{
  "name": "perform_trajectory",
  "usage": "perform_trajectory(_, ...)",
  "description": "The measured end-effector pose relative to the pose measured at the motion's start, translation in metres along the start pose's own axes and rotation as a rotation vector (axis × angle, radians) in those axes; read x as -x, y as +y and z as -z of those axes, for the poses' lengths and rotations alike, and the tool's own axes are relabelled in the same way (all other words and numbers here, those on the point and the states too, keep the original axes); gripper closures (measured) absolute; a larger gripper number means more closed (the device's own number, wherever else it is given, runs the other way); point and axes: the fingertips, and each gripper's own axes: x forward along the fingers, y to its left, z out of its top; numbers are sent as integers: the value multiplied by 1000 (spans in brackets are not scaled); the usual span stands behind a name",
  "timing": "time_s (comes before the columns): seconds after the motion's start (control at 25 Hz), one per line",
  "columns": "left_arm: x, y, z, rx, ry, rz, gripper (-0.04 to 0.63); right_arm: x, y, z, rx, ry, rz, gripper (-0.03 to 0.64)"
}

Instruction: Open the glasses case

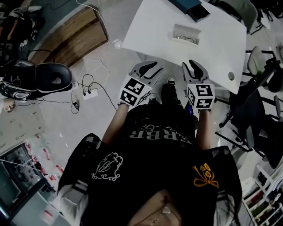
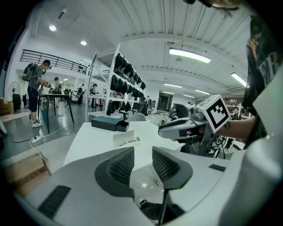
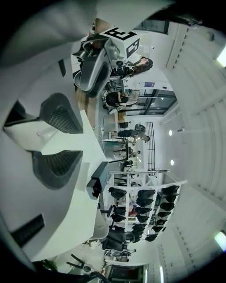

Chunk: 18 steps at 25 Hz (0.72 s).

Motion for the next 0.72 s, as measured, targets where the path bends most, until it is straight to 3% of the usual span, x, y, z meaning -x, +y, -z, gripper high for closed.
perform_trajectory(0.4, 40, -37, 20, -8, -23, 57, 460, 54, 49, 13, -20, -17, 34, 497)
perform_trajectory(0.72, 52, -53, 17, 2, -55, 49, 460, 66, 69, 12, -10, -18, -15, 508)
